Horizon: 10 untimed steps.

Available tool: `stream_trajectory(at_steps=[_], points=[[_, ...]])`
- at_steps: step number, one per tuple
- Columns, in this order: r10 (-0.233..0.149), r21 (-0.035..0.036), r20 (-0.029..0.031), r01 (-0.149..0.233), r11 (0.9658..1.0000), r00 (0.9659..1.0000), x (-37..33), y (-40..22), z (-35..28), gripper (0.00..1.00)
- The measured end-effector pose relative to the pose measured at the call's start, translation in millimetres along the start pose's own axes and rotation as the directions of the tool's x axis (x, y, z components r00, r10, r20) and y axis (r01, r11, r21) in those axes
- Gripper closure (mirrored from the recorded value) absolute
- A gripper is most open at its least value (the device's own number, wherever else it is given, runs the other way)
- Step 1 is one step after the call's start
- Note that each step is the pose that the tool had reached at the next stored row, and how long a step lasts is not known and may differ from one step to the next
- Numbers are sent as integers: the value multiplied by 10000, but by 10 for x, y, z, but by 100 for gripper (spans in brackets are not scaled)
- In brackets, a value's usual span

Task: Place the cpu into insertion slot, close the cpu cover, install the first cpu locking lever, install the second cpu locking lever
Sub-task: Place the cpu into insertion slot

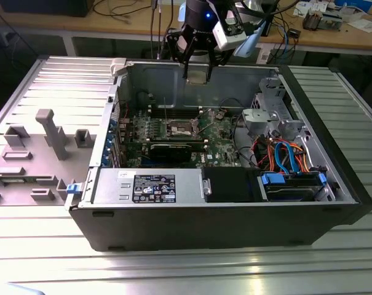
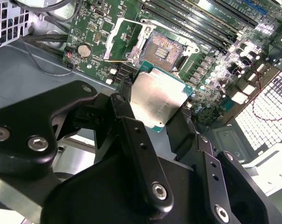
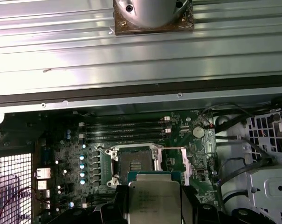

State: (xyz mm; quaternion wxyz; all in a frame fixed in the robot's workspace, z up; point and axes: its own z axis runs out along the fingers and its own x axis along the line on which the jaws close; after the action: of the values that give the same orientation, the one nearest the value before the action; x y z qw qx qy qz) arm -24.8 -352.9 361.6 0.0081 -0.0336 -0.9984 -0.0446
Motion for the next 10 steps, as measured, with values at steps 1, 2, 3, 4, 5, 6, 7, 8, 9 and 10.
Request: stream_trajectory(at_steps=[1,2,3,4,5,6,7,8,9,10], points=[[-2,2,0,2,10000,10000,-1,-7,-1,46],[0,1,0,0,10000,10000,-2,-16,0,46],[44,8,5,-44,10000,10000,-2,-17,2,46],[145,9,13,-145,9999,9999,-2,-18,3,46],[246,8,21,-246,9997,9997,-2,-18,3,46],[355,5,31,-355,9994,9994,-2,-18,5,46],[465,2,41,-465,9989,9989,-1,-18,6,46],[547,0,48,-547,9985,9985,-2,-18,7,46],[583,-1,51,-583,9983,9983,-2,-18,7,46],[590,-2,53,-590,9983,9982,-2,-18,7,46]])
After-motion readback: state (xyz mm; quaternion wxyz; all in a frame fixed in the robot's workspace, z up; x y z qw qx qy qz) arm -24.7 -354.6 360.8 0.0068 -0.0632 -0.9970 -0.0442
